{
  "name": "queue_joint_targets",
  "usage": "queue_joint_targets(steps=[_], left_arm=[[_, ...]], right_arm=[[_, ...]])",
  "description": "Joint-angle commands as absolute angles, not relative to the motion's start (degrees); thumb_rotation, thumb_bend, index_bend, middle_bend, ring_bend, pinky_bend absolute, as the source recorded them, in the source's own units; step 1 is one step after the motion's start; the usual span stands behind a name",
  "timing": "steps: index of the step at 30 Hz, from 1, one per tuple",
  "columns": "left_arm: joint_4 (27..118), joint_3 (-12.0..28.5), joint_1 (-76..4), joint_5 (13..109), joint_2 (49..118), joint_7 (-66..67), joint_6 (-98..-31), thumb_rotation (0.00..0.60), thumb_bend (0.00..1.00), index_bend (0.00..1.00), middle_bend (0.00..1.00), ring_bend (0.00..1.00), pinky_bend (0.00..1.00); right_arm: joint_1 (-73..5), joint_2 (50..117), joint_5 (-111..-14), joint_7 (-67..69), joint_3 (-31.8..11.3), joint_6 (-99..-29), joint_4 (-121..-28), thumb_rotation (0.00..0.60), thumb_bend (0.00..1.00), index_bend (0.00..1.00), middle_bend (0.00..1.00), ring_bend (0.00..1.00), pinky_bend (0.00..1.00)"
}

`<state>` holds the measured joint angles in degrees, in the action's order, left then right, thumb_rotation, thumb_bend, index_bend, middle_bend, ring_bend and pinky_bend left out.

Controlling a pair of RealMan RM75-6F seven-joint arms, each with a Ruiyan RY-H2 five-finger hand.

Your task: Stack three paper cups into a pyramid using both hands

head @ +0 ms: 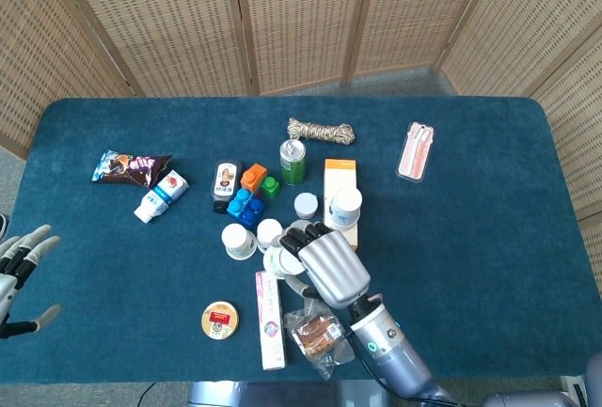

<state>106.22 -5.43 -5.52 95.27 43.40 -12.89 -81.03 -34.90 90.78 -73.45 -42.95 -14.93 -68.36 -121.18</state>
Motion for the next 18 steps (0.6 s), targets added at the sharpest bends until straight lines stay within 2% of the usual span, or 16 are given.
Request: queue_joint_targets(steps=[1, 18], left_arm=[[106.15, -5.4, -5.62, 95.19, 43.27, -13.26, -80.88, 0.6, 0.31, 0.08, 0.0, 0.0, 0.0], [105.54, -5.38, -5.63, 95.39, 42.75, -15.45, -81.05, 0.6, 0.31, 0.07, 0.0, 0.0, 0.0]], right_arm=[[-35.87, 91.6, -72.25, -43.95, -15.31, -68.39, -120.5, 0.6, 0.35, 0.34, 0.44, 0.29, 0.43], [-45.22, 98.95, -61.91, -53.59, -19.59, -69.01, -114.67, 0.6, 0.35, 0.34, 0.44, 0.29, 0.43]])
